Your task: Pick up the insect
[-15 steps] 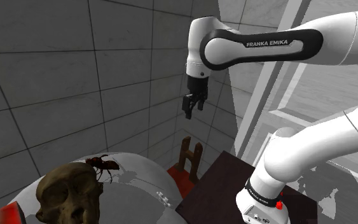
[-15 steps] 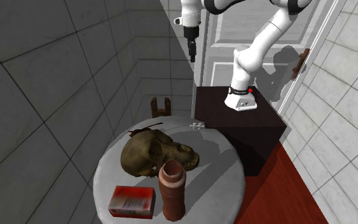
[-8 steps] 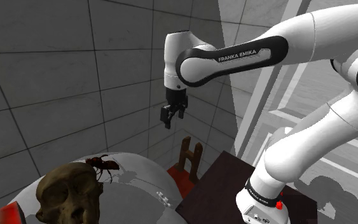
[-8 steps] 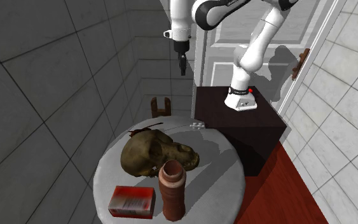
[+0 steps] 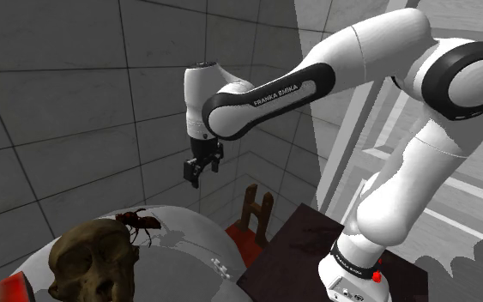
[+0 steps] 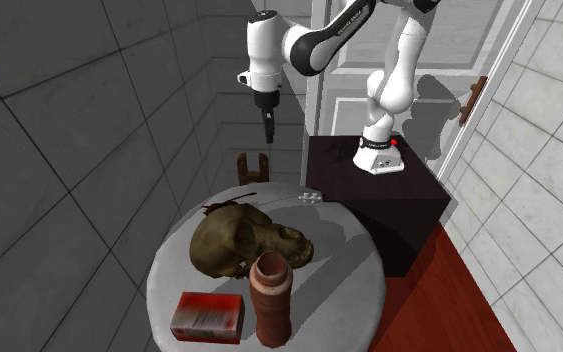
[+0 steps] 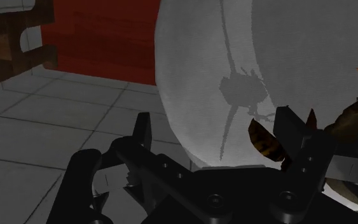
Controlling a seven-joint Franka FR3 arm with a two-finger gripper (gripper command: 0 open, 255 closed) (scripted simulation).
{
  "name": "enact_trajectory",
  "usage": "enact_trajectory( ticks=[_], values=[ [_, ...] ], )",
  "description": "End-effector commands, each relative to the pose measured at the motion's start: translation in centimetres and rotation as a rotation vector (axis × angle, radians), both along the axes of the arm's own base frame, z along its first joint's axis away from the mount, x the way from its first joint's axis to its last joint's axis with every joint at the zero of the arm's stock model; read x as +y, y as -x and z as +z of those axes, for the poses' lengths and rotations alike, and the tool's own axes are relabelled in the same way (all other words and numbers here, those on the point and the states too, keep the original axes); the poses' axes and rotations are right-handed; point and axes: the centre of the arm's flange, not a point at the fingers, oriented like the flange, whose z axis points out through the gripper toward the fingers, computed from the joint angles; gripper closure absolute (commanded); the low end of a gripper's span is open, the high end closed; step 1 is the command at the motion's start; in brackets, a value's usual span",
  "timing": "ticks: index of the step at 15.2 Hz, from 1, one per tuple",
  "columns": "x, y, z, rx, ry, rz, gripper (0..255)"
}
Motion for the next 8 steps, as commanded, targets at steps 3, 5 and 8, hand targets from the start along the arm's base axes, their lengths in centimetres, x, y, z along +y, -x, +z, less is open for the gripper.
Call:
enact_trajectory(
  ticks=[3,5,8],
  values=[
    [3.4,-2.9,-2.9,-0.016,0.008,0.020,0],
    [5.2,-4.3,-4.3,-0.024,0.012,0.031,0],
    [7.9,-6.4,-6.2,-0.036,0.018,0.046,0]
  ],
)
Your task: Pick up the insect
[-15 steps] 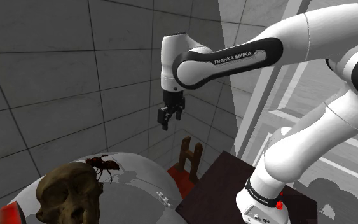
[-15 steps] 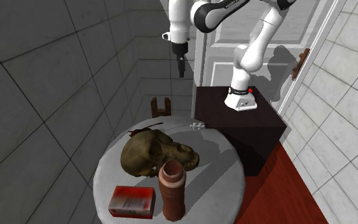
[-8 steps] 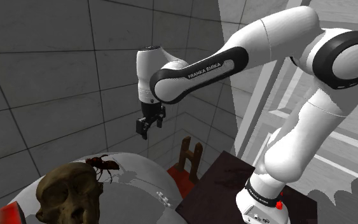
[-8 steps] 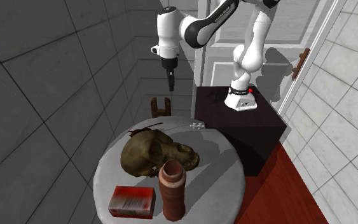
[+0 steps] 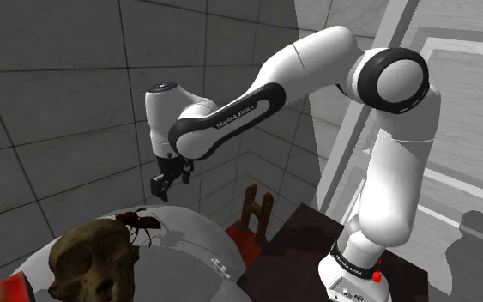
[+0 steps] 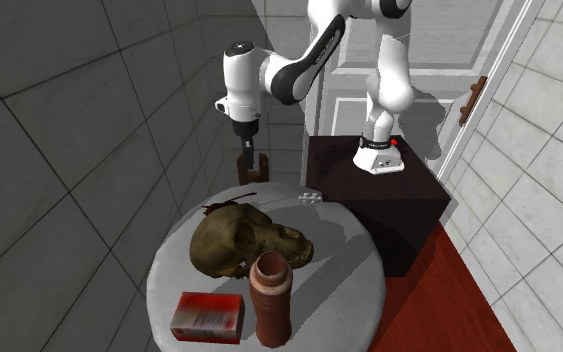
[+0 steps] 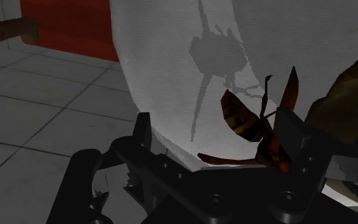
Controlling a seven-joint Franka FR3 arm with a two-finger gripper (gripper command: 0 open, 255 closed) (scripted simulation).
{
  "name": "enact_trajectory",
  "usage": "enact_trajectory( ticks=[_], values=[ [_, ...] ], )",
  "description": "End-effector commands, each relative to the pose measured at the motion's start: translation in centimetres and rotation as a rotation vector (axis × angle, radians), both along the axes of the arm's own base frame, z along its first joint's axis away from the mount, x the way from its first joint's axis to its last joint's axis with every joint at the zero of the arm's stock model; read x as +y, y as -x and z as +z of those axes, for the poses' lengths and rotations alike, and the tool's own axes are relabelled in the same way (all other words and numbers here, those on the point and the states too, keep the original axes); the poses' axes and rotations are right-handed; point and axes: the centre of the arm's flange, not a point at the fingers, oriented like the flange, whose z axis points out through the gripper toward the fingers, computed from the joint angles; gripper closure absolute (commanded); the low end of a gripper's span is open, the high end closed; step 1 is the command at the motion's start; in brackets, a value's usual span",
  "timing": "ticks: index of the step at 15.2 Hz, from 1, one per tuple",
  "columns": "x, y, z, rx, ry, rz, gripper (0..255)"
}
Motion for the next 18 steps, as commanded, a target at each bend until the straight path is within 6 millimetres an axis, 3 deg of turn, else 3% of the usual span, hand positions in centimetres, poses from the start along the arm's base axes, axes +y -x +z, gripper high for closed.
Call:
enact_trajectory(
  ticks=[1,9,18],
  values=[
    [2.1,-1.1,-1.4,-0.009,0.004,0.010,0],
    [9.3,-6.5,-6.6,-0.041,0.021,0.051,0],
    [9.7,-6.8,-10.9,-0.043,0.022,0.053,0]
  ],
)
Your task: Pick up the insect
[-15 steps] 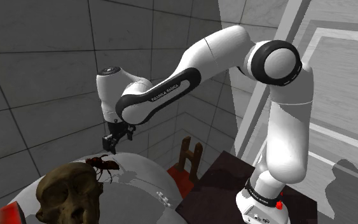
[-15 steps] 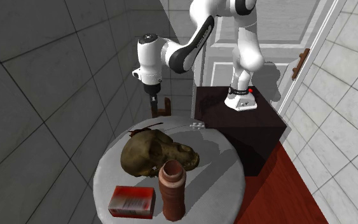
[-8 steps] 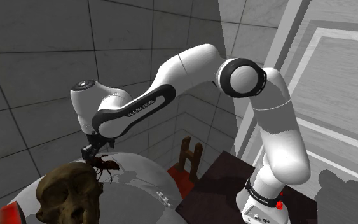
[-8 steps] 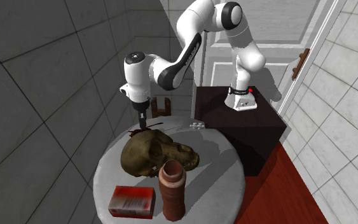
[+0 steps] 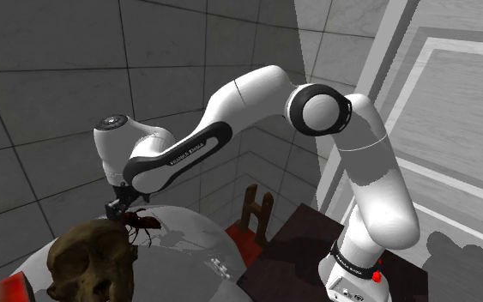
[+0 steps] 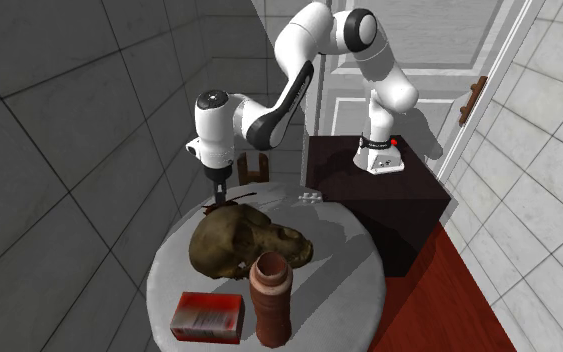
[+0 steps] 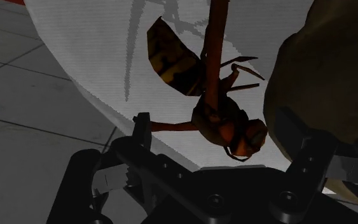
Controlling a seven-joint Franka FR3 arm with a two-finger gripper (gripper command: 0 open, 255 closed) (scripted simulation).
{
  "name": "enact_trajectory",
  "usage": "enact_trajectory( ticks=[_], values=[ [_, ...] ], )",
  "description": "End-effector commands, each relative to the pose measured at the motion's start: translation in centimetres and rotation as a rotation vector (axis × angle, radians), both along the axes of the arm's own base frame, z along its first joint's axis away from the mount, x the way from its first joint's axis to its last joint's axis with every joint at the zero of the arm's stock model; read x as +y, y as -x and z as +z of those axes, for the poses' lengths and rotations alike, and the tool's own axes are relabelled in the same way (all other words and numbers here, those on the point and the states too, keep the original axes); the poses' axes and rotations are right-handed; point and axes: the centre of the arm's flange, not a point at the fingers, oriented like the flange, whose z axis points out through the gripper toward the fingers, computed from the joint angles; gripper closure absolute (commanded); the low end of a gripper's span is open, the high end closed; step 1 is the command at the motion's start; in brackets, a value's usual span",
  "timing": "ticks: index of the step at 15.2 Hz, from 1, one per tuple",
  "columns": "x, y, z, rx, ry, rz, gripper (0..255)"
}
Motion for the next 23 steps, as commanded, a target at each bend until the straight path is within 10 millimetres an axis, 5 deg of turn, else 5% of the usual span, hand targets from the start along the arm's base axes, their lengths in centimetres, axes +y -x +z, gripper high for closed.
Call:
enact_trajectory(
  ticks=[1,2,6,10,23],
  values=[
    [0.0,0.4,-2.8,0.035,0.019,0.000,0],
    [-0.4,0.0,-2.8,0.035,0.019,-0.001,255],
    [0.9,0.6,-4.4,0.034,0.020,0.000,255],
    [-0.5,0.7,-4.0,0.033,0.018,-0.001,255],
    [0.0,0.4,3.6,0.035,0.019,0.000,255]
  ],
)
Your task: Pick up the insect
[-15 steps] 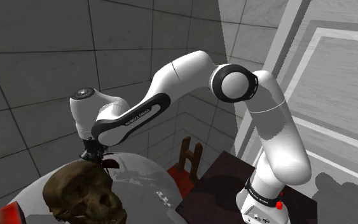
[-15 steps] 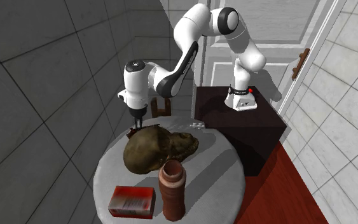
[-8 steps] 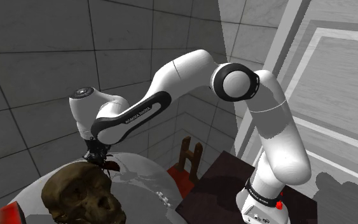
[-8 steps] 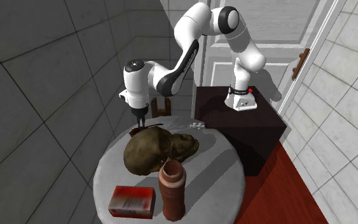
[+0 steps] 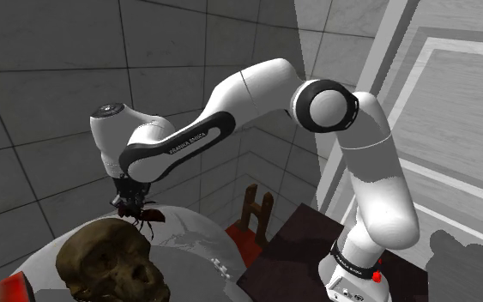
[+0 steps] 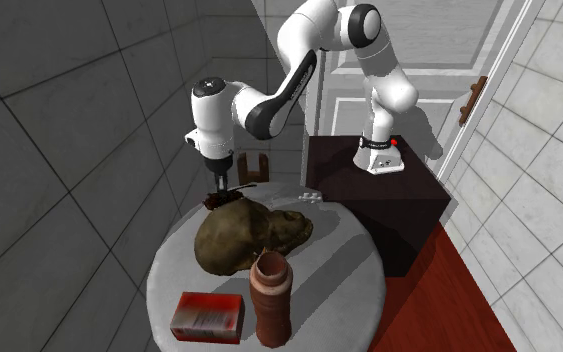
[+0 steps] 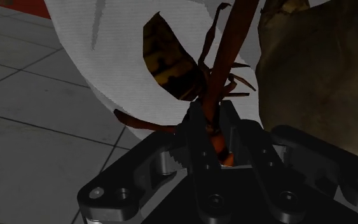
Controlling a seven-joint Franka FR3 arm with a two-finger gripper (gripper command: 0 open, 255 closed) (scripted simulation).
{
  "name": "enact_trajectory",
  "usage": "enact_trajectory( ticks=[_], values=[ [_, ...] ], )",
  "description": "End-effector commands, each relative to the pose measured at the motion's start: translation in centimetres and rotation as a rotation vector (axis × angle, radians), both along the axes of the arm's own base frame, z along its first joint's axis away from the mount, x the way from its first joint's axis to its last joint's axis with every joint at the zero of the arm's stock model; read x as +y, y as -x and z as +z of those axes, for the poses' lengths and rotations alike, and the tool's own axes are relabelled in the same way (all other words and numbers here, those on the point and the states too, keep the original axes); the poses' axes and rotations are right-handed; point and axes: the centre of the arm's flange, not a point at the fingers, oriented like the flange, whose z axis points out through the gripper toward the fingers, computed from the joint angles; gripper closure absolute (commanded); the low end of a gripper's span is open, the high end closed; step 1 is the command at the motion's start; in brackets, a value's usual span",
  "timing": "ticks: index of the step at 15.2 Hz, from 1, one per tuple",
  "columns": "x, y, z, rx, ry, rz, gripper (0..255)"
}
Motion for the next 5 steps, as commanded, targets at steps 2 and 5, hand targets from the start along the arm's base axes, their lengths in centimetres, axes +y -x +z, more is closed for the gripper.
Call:
enact_trajectory(
  ticks=[2,5],
  values=[
    [0.1,0.0,1.8,-0.001,-0.002,0.001,255],
    [0.1,0.0,2.4,-0.001,-0.002,0.001,255]
  ],
)
